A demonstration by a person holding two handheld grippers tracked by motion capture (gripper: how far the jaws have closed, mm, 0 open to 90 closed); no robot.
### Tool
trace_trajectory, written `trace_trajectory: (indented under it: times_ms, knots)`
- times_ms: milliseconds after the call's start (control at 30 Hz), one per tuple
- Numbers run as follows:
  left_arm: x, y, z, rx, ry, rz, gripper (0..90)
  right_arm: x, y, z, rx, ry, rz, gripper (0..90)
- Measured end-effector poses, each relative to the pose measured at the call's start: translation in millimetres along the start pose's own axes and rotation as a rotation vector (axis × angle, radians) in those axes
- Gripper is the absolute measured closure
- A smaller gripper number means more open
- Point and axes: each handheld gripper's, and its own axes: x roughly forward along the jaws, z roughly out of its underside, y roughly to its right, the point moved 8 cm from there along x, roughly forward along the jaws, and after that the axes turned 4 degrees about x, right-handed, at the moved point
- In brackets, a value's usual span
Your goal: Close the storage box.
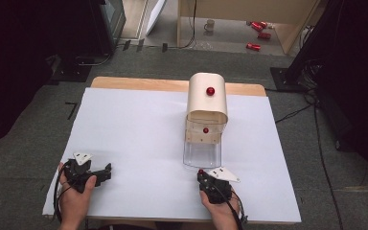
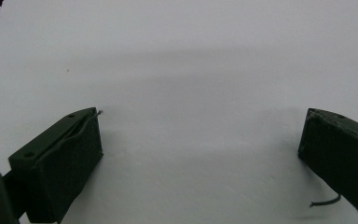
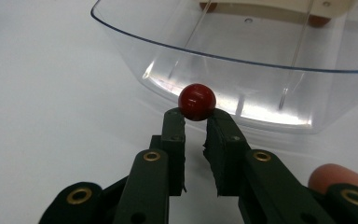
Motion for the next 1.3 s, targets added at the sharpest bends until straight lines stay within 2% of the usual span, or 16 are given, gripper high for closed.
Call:
trace_trajectory:
  times_ms: [267, 467, 1000, 1300]
  knots:
    - [0.0, 0.0, 0.0, 0.000, 0.000, 0.000, 0.0, -3.3, 0.2, -15.2, -0.019, 0.024, 0.000, 78.2]
    - [0.0, 0.0, 0.0, 0.000, 0.000, 0.000, 0.0, -0.5, 0.5, -26.3, -0.031, 0.017, -0.004, 77.6]
    - [0.0, 0.0, 0.0, 0.000, 0.000, 0.000, 0.0, 5.4, 9.5, -54.2, -0.025, 0.038, 0.007, 77.8]
    - [0.0, 0.0, 0.0, 0.000, 0.000, 0.000, 0.0, 15.4, 14.0, -62.2, -0.012, 0.041, 0.017, 77.9]
